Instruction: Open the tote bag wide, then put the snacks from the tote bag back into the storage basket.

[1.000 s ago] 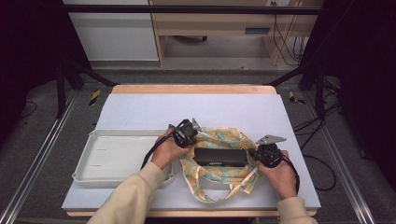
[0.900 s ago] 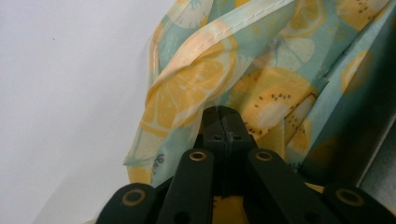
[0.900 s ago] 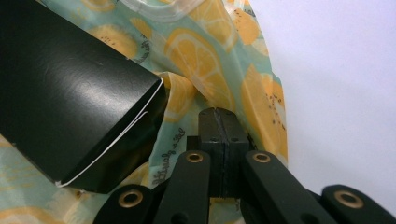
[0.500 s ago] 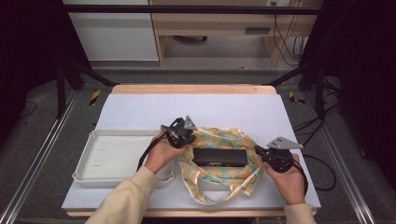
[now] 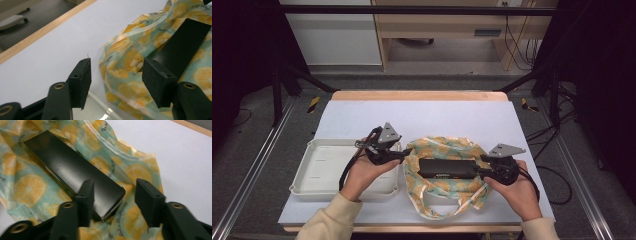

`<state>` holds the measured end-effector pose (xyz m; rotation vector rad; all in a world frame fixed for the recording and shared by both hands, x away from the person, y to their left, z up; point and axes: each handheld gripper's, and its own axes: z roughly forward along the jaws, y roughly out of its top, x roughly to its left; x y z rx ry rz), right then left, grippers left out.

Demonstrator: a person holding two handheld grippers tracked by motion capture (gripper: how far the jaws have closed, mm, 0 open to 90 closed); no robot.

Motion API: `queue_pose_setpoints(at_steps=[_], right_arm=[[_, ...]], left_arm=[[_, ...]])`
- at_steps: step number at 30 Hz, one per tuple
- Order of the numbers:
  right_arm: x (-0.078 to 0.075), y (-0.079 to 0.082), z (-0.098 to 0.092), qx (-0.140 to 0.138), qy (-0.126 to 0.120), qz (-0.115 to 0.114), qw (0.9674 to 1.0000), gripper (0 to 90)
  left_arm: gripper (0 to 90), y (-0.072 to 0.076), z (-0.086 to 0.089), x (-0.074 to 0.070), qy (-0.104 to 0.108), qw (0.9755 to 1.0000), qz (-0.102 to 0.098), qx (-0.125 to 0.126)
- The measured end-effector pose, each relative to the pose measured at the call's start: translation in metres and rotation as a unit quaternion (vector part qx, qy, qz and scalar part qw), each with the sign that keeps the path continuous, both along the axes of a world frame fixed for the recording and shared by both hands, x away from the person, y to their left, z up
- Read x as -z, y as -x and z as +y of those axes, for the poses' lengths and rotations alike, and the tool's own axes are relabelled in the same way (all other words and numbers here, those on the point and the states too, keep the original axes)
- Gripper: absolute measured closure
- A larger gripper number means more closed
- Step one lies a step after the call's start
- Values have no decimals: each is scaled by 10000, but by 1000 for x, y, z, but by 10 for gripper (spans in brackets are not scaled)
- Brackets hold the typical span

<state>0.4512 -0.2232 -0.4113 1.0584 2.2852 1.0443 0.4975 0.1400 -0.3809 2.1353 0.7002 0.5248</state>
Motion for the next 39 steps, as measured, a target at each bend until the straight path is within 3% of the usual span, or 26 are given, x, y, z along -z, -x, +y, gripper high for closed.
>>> queue_pose_setpoints(at_steps=[2, 3, 4, 6, 8, 9, 10, 12, 15, 16, 19, 21, 24, 25, 28, 30, 33, 34, 35, 39], right_arm=[[-6, -6, 4, -170, 75, 57, 9998, 403], [-6, -6, 4, -170, 75, 57, 9998, 403], [-12, -12, 9, -379, 132, 103, 9991, 344], [-15, -14, 11, -454, 251, 127, 9986, 337], [-22, -21, 16, -552, 536, 241, 9967, 326], [-22, -21, 16, -552, 536, 241, 9967, 326], [-27, -27, 17, -602, 737, 293, 9950, 295], [-29, -29, 17, -708, 894, 366, 9928, 273], [-32, -32, 16, -813, 1033, 430, 9904, 256], [-35, -33, 16, -915, 1180, 454, 9878, 250], [-37, -34, 16, -1002, 1191, 472, 9867, 250], [-39, -34, 16, -1153, 1319, 566, 9829, 281], [-39, -34, 18, -1232, 1350, 583, 9814, 298], [-38, -34, 20, -1391, 1419, 547, 9785, 340], [-36, -35, 25, -1535, 1504, 552, 9751, 382], [-35, -36, 27, -1552, 1555, 575, 9739, 386], [-32, -37, 33, -1661, 1721, 613, 9690, 411], [-32, -37, 33, -1661, 1721, 613, 9690, 411], [-31, -37, 35, -1716, 1822, 597, 9663, 414], [-30, -37, 38, -1831, 1881, 613, 9630, 420]], left_arm=[[329, -1, 4, 0, -34, 10000, 19, -39], [329, -1, 8, -1, -46, 9999, 18, -111], [280, 0, 17, 0, -15, 9997, -37, -222], [256, 0, 22, 2, -13, 9997, -14, -259], [196, 1, 36, 8, -5, 9991, 115, -418], [193, 1, 36, 8, -5, 9991, 115, -418], [182, 2, 43, 10, 67, 9987, 142, -483], [164, 3, 53, 13, 84, 9981, 236, -568], [158, 4, 60, 13, 139, 9975, 224, -657], [148, 5, 67, 13, 149, 9971, 239, -708], [111, 6, 73, 14, 117, 9971, 254, -713], [103, 8, 79, 16, 102, 9970, 249, -722], [98, 8, 83, 17, 88, 9966, 268, -771], [97, 7, 86, 17, 96, 9965, 263, -791], [94, 6, 90, 17, 92, 9962, 273, -819], [94, 7, 91, 18, 126, 9959, 282, -850], [94, 7, 93, 19, 92, 9959, 326, -839], [94, 7, 93, 19, 92, 9959, 326, -839], [94, 7, 93, 19, 83, 9959, 338, -833], [94, 6, 96, 19, 49, 9959, 373, -827]])
